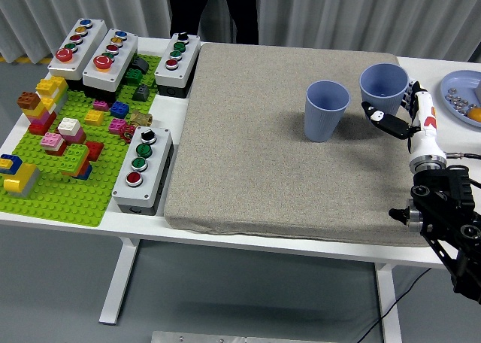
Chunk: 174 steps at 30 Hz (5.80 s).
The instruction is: Pick cup pour cup place
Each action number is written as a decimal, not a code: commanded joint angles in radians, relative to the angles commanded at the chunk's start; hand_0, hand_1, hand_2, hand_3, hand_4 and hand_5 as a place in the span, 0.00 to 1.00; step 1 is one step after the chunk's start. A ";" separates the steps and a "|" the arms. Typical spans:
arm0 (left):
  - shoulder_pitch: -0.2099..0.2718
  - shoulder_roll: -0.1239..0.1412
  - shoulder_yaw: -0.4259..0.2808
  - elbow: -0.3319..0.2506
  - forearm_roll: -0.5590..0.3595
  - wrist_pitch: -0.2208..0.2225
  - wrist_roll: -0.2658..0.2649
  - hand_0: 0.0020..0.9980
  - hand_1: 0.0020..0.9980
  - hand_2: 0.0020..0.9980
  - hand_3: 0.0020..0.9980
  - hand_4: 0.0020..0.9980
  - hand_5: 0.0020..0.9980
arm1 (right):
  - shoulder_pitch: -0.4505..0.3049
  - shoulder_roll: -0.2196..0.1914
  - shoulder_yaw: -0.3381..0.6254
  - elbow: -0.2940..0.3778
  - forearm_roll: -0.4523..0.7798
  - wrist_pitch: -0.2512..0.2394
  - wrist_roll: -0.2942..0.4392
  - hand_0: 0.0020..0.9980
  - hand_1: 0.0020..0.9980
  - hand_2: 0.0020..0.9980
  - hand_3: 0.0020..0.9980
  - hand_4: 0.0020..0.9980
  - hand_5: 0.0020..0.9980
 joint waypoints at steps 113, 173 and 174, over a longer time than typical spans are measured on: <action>0.003 0.004 -0.001 0.000 -0.002 0.001 -0.001 0.76 0.81 0.85 0.77 0.52 0.95 | 0.095 -0.063 -0.049 -0.036 -0.752 0.000 -0.157 0.80 0.62 0.53 0.61 0.70 0.21; 0.005 0.006 -0.011 0.000 0.003 0.003 0.000 0.76 0.81 0.85 0.77 0.52 0.94 | 0.154 -0.110 -0.160 -0.012 -0.892 0.000 -0.248 0.80 0.63 0.53 0.59 0.68 0.20; 0.005 0.006 -0.011 0.000 0.003 0.003 0.000 0.76 0.81 0.85 0.77 0.52 0.94 | 0.154 -0.110 -0.162 -0.013 -0.893 0.000 -0.250 0.80 0.63 0.53 0.59 0.68 0.20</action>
